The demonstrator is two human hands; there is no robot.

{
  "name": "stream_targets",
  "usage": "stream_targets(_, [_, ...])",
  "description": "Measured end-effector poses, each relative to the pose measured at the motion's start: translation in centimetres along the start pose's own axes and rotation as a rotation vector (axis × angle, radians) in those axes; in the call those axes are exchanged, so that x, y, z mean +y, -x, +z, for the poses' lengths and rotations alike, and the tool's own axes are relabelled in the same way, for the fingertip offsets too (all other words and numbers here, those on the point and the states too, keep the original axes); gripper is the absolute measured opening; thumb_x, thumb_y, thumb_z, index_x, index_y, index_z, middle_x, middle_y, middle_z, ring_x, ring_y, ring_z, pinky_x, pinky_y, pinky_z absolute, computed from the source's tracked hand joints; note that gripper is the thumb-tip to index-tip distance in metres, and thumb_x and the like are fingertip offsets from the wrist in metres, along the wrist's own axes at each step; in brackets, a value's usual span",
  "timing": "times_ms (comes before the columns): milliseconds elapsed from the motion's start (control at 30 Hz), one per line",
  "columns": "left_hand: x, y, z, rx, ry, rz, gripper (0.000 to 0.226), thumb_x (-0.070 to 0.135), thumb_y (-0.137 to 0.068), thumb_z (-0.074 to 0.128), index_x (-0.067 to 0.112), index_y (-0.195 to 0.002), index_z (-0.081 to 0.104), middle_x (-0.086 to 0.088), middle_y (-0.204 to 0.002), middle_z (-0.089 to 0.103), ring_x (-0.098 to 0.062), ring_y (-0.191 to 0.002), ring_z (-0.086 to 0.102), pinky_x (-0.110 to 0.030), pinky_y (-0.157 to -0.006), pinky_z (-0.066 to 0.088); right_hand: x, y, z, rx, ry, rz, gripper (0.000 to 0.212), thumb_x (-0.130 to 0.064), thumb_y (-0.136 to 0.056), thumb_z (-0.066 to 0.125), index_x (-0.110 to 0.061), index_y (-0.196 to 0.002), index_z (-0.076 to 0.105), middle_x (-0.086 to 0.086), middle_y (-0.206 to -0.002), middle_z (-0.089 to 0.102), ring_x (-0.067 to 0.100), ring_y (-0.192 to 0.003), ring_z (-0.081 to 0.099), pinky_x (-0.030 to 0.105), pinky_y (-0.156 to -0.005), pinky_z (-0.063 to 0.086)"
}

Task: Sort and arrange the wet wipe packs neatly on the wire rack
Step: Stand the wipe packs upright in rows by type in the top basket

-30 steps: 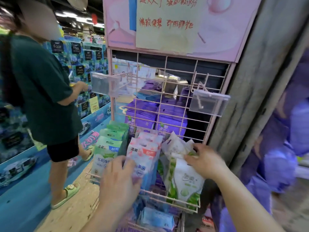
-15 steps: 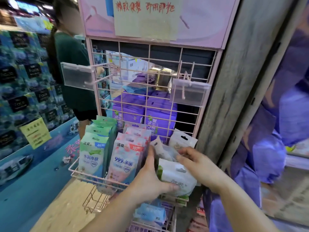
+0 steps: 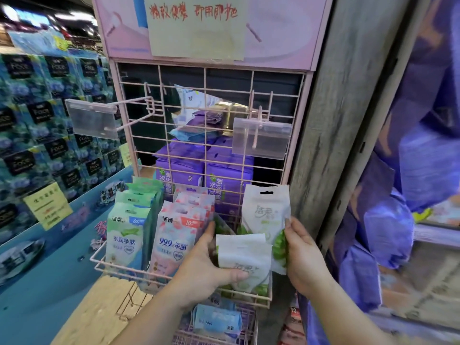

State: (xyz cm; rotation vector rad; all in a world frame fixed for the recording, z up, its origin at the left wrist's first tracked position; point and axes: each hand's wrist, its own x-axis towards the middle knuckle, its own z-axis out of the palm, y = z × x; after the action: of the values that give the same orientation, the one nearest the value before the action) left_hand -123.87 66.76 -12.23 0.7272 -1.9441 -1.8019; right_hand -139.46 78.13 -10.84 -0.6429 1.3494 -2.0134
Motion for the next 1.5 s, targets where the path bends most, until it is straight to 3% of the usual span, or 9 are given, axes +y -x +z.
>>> stream_targets(133, [0.0,0.8,-0.2,0.041,-0.066,0.056,0.121,0.001,-0.052,0.090,0.038,-0.146,0.023,0.015,-0.111,0.068,0.007,-0.093,0.065,-0.012,-0.075,0.051,0.0,0.1,0.7,0.038,-0.040,-0.074,0.022,-0.021,-0.098,0.043,-0.019,-0.098,0.065,0.007,-0.099,0.075,0.022,-0.089,0.071,0.032,-0.074,0.059])
stream_targets(300, [-0.1,2.1,-0.9,-0.008,-0.143,0.142,0.061,-0.002,-0.049,0.091,0.022,-0.101,0.070,-0.003,-0.097,0.074,-0.011,-0.090,0.069,-0.019,-0.071,0.054,-2.6,-0.4,1.6,-0.073,-0.178,-0.217,0.022,-0.031,-0.083,0.050,-0.028,-0.089,0.070,0.001,-0.100,0.075,0.017,-0.094,0.071,0.036,-0.081,0.058])
stream_targets(400, [-0.7,2.3,-1.8,-0.004,-0.137,0.209,0.054,0.011,-0.047,0.094,0.023,-0.094,0.072,-0.007,-0.102,0.070,-0.012,-0.093,0.068,-0.024,-0.078,0.055,-1.9,-0.3,2.0,-0.142,-0.136,-0.155,0.018,-0.016,-0.094,0.045,-0.016,-0.096,0.063,0.003,-0.097,0.075,0.017,-0.090,0.071,0.030,-0.073,0.059])
stream_targets(533, [-0.2,2.5,-1.6,0.051,-0.292,0.296,0.061,0.050,-0.037,0.090,0.042,-0.093,0.068,0.006,-0.118,0.051,0.009,-0.109,0.053,-0.002,-0.087,0.039,1.2,0.5,1.5,-0.326,0.321,0.009,0.019,-0.015,-0.096,0.048,-0.020,-0.096,0.067,0.002,-0.098,0.070,0.017,-0.092,0.062,0.030,-0.083,0.050])
stream_targets(700, [0.6,2.3,-1.5,0.040,-0.265,0.274,0.054,0.023,-0.044,0.094,0.042,-0.089,0.069,0.005,-0.103,0.061,0.004,-0.096,0.061,-0.003,-0.077,0.042,0.0,-0.1,1.6,-0.185,0.361,0.129,0.042,0.003,-0.091,0.042,-0.020,-0.077,0.074,-0.001,-0.081,0.072,0.015,-0.079,0.063,0.027,-0.072,0.049])
stream_targets(800, [0.6,2.4,-1.5,0.032,-0.242,0.270,0.051,0.028,-0.044,0.092,0.044,-0.087,0.069,0.014,-0.101,0.062,0.002,-0.097,0.062,-0.007,-0.078,0.044,0.0,-1.7,1.6,0.005,0.669,0.028,0.020,-0.009,-0.090,0.055,-0.018,-0.091,0.073,-0.003,-0.087,0.071,0.009,-0.075,0.062,0.015,-0.065,0.051])
stream_targets(1067, [0.1,2.1,-1.7,0.036,-0.236,0.229,0.054,0.026,-0.048,0.093,0.044,-0.091,0.068,0.020,-0.105,0.060,-0.001,-0.103,0.061,-0.017,-0.088,0.048,0.3,-5.9,3.7,-0.266,1.341,0.158,0.031,-0.013,-0.085,0.055,-0.024,-0.110,0.069,-0.003,-0.113,0.068,0.020,-0.103,0.063,0.031,-0.093,0.051])
stream_targets(1333, [0.0,2.3,-1.6,0.015,-0.145,0.128,0.056,0.009,-0.056,0.091,0.024,-0.103,0.063,0.004,-0.103,0.071,-0.004,-0.095,0.067,-0.016,-0.076,0.052,-0.6,-2.6,1.0,-0.206,1.084,-0.095,0.034,-0.009,-0.091,0.054,-0.027,-0.118,0.063,-0.008,-0.069,0.059,0.002,-0.054,0.056,0.020,-0.052,0.045])
stream_targets(1500, [0.9,2.3,-1.0,-0.002,-0.209,0.098,0.054,0.004,-0.067,0.083,0.033,-0.104,0.057,0.013,-0.094,0.071,0.012,-0.086,0.062,-0.006,-0.068,0.047,1.0,-1.6,-0.7,-0.120,0.963,-0.040,0.035,-0.003,-0.092,0.052,-0.022,-0.117,0.066,-0.010,-0.084,0.070,0.000,-0.060,0.063,0.015,-0.056,0.049])
